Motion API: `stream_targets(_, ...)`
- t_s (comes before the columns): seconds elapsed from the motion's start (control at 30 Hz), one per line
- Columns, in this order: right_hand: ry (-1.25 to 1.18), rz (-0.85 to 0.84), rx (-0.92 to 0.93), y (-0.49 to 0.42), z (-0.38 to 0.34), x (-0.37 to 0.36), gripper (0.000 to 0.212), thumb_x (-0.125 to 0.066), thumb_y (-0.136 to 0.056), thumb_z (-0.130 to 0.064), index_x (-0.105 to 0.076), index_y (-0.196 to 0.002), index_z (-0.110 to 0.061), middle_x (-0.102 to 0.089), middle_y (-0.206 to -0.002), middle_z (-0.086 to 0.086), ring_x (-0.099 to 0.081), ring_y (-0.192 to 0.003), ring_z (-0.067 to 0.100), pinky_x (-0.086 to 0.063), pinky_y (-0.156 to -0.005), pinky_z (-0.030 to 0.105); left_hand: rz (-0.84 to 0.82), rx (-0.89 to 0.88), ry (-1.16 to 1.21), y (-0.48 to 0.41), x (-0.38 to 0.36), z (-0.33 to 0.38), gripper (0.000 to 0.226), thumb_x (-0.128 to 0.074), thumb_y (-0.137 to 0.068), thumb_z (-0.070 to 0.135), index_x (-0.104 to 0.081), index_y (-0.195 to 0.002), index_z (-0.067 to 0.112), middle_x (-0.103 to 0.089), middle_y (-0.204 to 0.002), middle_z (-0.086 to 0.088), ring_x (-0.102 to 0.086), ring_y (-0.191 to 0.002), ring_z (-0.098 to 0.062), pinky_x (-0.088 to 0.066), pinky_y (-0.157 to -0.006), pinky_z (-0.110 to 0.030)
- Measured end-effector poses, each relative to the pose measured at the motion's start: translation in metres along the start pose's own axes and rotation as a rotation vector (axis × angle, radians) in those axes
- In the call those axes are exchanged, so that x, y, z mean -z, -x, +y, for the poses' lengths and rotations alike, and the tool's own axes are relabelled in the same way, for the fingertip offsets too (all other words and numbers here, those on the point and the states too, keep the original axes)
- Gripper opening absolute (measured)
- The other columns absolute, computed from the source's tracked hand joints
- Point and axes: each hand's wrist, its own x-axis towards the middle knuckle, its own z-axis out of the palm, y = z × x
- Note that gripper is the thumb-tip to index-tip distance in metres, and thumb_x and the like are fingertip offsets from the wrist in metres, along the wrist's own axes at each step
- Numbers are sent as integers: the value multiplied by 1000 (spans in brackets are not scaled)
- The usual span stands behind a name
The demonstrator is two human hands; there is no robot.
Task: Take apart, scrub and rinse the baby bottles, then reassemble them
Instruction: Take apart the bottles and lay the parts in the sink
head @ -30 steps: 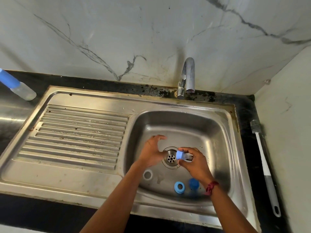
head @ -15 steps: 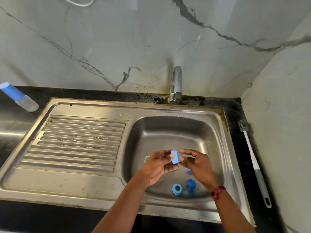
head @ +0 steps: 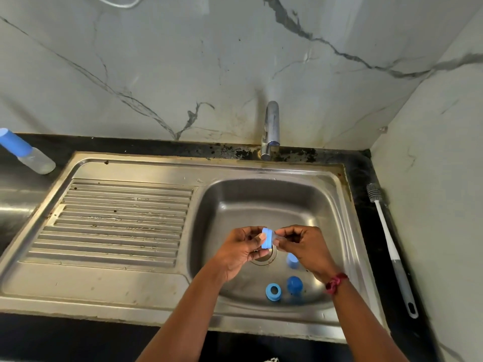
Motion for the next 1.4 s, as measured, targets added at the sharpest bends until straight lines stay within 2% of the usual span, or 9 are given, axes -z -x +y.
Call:
stream_targets(0.33,25,-38,0,-1,-2,-8,14,-78,-78,1,-77,-91,-4,-76,-82,6,-74,-76,19,-58,-67,22,40,1,72,7,4,-8,26,-63,-94,9,-66,-118,2,-72,-111,-19,-70,-105,-32,-59,-86,-34)
stream_targets(0.53,10,-17,8,0,-4,-6,12,-78,-78,3,-76,-88,-3,-75,-80,7,-73,-73,20,-57,-65,22,23,2,95,8,-2,-6,26,-65,-92,10,-66,-116,2,-72,-110,-20,-71,-102,-32,-59,-81,-31)
stream_targets(0.73,116,-17,105,-5,-12,-2,10,-77,-77,5,-76,-81,-3,-71,-80,6,-71,-72,19,-60,-68,25,9,-17,182,9,-8,-3,46,-69,-81,17,-63,-122,-5,-68,-115,-26,-68,-102,-33,-60,-84,-33)
stream_targets(0.83,221,-26,177,-9,-13,-5,7,-80,-74,2,-75,-75,-2,-67,-76,2,-63,-65,6,-53,-64,18,24,-25,169,7,-7,-2,39,-67,-86,13,-63,-121,-4,-68,-116,-26,-69,-101,-31,-60,-82,-32)
stream_targets(0.9,235,12,182,-12,-10,-7,8,-81,-74,-1,-74,-74,-4,-68,-76,1,-64,-66,8,-54,-66,20,37,-35,131,6,-6,1,31,-64,-92,8,-64,-121,-3,-69,-114,-25,-70,-99,-31,-60,-82,-32)
stream_targets(1.0,98,5,71,-13,-8,-8,12,-80,-75,2,-77,-85,-4,-74,-81,6,-72,-76,19,-60,-73,28,59,-50,63,4,-2,4,26,-64,-92,5,-65,-118,0,-72,-108,-20,-72,-97,-28,-60,-78,-30)
stream_targets(1.13,-8,-6,-29,-11,-11,-10,22,-79,-75,6,-76,-95,-4,-76,-87,8,-73,-79,17,-57,-68,20,121,-72,27,4,1,2,28,-70,-88,5,-68,-116,4,-73,-109,-17,-72,-101,-29,-59,-85,-35)
stream_targets(1.27,-141,-15,-85,-6,-8,-10,18,-76,-80,1,-75,-97,-6,-76,-92,11,-74,-88,25,-59,-77,29,179,-114,4,6,-1,-1,28,-76,-83,6,-72,-111,8,-76,-104,-13,-72,-100,-31,-58,-89,-39)
stream_targets(1.4,-244,48,-114,-2,-2,-11,20,-74,-80,5,-74,-99,-3,-77,-91,9,-74,-86,22,-58,-72,23,191,-173,-110,7,-8,-2,29,-80,-80,3,-74,-105,16,-77,-97,-9,-74,-91,-26,-59,-81,-33)
